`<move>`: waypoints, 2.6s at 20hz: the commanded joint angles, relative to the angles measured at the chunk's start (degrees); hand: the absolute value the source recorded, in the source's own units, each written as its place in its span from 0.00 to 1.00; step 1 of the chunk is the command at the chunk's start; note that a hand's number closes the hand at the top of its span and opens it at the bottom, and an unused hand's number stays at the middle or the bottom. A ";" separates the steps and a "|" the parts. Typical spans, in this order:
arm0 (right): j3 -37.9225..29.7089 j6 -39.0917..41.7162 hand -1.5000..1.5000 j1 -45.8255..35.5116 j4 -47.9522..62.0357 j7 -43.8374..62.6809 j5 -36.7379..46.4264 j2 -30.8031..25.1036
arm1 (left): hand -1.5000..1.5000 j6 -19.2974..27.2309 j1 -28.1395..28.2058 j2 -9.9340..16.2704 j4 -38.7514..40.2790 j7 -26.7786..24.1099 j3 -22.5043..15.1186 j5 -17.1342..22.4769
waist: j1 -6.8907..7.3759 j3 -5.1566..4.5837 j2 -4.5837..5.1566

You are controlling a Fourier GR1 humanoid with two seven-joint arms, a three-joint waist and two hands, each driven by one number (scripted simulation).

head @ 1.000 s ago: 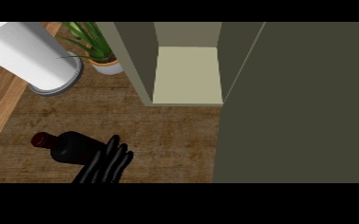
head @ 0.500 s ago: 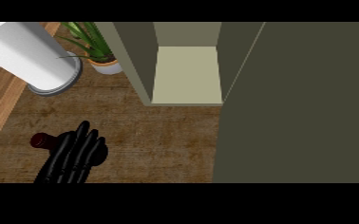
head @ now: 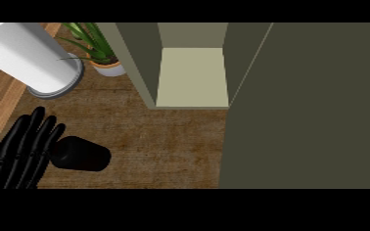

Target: Pick up the wine, place it into the cabinet and close the cabinet

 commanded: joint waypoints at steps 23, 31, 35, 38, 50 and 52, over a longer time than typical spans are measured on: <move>2.03 -4.10 0.00 -1.23 -13.76 8.98 0.53 -3.07 | 0.00 -22.58 15.46 0.11 12.35 -22.56 27.19 23.73 | 0.04 -0.02 0.21; 1.72 -3.53 0.00 1.40 -15.82 7.81 -0.81 -5.13 | 0.00 -25.68 13.55 -2.23 24.26 -29.37 25.23 18.60 | -0.89 0.07 0.27; 2.01 -4.92 0.00 -1.74 -13.82 8.43 -0.50 -3.93 | 0.00 -27.63 8.98 -1.67 35.42 -35.26 28.51 17.79 | -0.88 0.01 0.40; 1.25 -5.97 0.00 -2.15 -16.46 10.50 -0.50 -4.29 | 0.00 -26.25 7.73 -3.31 38.44 -36.33 26.49 14.66 | -1.23 -0.01 0.34; 2.56 -6.56 0.00 -3.29 -14.04 9.54 0.74 -4.78 | 0.00 -30.20 -0.17 -0.44 57.85 -44.13 30.73 12.71 | -1.11 0.02 0.42; 0.17 -6.37 0.00 -4.26 -14.91 11.23 -1.18 -5.52 | 0.00 -30.31 -3.43 -1.05 61.88 -46.14 29.91 11.52 | -1.28 0.01 0.48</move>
